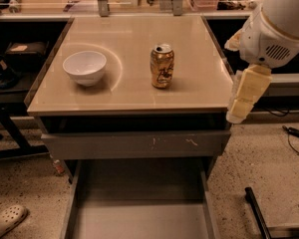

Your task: Place orange can into middle drawer

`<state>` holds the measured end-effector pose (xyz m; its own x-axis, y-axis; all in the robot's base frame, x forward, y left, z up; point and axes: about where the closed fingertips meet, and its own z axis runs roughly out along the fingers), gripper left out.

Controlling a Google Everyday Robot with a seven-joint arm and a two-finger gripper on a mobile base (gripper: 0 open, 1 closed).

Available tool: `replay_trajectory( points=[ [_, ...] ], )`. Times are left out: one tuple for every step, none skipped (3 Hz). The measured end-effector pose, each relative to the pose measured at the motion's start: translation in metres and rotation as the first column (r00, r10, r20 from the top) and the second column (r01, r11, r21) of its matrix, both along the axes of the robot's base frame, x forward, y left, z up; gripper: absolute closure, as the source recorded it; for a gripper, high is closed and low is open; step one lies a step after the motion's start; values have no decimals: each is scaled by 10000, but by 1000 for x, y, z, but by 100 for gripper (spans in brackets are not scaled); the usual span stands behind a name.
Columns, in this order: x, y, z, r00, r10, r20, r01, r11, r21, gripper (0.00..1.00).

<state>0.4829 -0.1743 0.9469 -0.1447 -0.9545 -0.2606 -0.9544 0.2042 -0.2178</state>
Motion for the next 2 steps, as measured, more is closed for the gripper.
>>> replay_trajectory(
  points=[
    [7, 5, -5, 9999, 102, -72, -101, 9999, 26, 0],
    [11, 1, -11, 9998, -173, -120, 183, 9953, 955, 0]
  ],
)
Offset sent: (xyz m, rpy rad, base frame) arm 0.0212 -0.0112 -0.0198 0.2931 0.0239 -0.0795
